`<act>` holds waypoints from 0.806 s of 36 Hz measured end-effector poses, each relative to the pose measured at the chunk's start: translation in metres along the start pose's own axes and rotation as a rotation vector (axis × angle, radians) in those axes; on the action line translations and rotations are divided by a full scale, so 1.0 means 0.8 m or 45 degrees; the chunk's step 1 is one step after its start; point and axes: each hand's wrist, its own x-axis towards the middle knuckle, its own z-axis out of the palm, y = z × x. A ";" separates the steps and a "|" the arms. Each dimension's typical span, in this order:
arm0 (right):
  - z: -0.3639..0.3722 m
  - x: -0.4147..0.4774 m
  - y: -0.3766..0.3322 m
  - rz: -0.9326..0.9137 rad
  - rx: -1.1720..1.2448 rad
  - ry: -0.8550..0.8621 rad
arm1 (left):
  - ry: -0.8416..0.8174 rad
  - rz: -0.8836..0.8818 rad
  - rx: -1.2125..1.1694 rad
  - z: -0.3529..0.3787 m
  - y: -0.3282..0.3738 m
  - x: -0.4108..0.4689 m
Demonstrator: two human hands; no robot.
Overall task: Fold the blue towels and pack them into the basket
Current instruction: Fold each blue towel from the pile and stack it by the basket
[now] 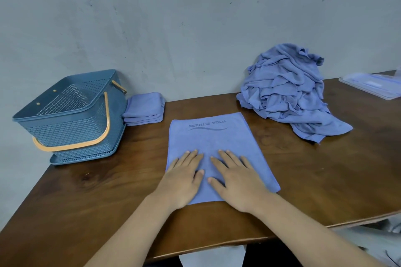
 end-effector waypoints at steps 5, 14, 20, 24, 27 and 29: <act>-0.015 -0.033 0.042 0.030 0.009 0.004 | -0.009 -0.074 0.144 0.004 -0.008 -0.015; -0.039 -0.057 0.090 0.065 0.019 -0.068 | -0.100 -0.157 0.194 -0.008 0.004 -0.013; -0.060 0.015 0.102 -0.047 0.091 0.118 | 0.140 -0.134 0.219 -0.011 0.029 0.030; -0.051 0.092 0.114 -0.157 0.101 0.080 | 0.010 -0.045 0.131 -0.001 0.031 0.072; -0.048 0.136 0.120 -0.139 0.059 0.021 | -0.061 -0.118 0.120 -0.004 0.019 0.092; -0.046 0.154 0.126 -0.097 0.002 -0.066 | -0.089 -0.184 0.126 -0.008 0.007 0.100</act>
